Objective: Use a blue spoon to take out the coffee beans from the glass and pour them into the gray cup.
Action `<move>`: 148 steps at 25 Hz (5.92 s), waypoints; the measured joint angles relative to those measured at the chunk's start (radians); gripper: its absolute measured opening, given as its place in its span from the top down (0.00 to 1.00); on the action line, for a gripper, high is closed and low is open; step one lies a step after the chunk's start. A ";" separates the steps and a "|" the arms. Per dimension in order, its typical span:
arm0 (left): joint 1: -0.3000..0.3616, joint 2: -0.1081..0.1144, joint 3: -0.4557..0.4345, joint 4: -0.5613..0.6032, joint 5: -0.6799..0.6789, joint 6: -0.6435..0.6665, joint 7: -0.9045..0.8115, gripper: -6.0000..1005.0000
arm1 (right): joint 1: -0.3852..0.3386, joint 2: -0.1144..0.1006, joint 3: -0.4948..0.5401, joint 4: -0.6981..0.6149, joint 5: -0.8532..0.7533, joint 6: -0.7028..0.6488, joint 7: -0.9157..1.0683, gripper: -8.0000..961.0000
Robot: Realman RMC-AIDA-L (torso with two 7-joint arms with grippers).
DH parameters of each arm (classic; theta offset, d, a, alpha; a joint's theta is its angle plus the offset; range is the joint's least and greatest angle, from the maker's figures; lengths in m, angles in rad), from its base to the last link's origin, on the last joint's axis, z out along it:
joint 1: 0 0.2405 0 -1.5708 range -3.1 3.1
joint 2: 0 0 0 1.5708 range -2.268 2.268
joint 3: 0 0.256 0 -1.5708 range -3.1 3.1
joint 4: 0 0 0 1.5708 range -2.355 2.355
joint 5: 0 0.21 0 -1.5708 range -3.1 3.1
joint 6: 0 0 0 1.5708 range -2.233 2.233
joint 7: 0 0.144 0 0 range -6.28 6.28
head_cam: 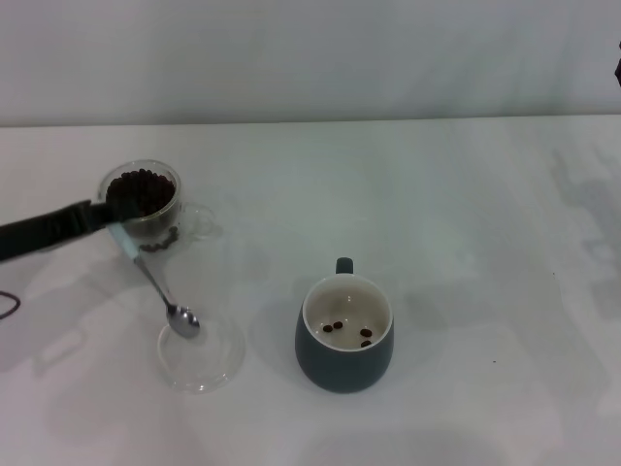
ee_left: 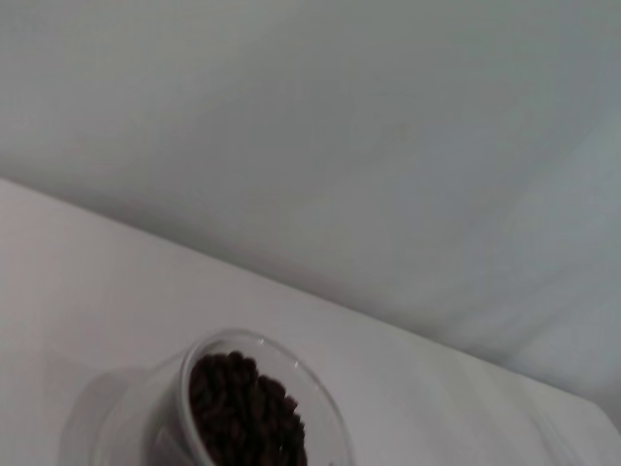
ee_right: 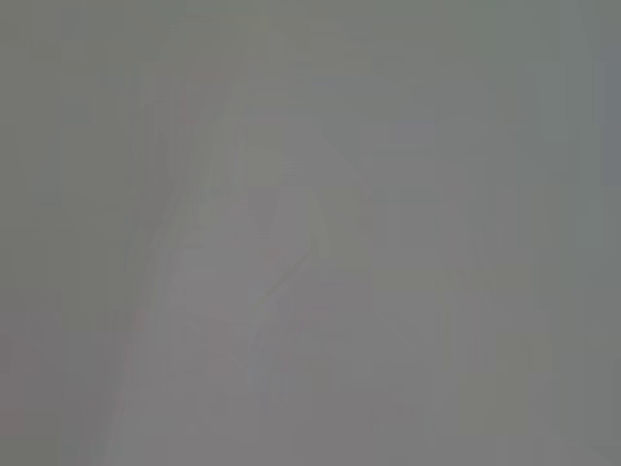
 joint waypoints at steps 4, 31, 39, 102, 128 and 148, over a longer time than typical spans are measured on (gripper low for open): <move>-0.002 0.002 -0.005 -0.056 -0.015 0.000 0.026 0.86 | 0.000 0.000 -0.001 0.000 0.000 0.000 0.002 0.40; -0.038 0.000 -0.014 -0.294 -0.097 -0.048 0.186 0.85 | -0.001 0.003 -0.021 0.005 -0.007 0.000 0.004 0.40; -0.045 0.002 -0.014 -0.336 -0.102 -0.071 0.195 0.82 | -0.008 0.003 -0.022 -0.001 -0.007 -0.005 0.004 0.40; 0.270 -0.006 -0.056 -0.209 -0.541 -0.171 1.040 0.25 | -0.029 0.003 -0.199 0.010 -0.005 -0.109 0.132 0.40; 0.121 -0.010 -0.052 -0.632 -1.228 -0.015 1.889 0.25 | -0.005 0.003 -0.432 -0.008 0.037 -0.113 0.214 0.40; 0.098 -0.006 -0.042 -0.714 -1.307 0.063 1.977 0.25 | -0.017 0.005 -0.430 0.000 0.036 -0.128 0.192 0.40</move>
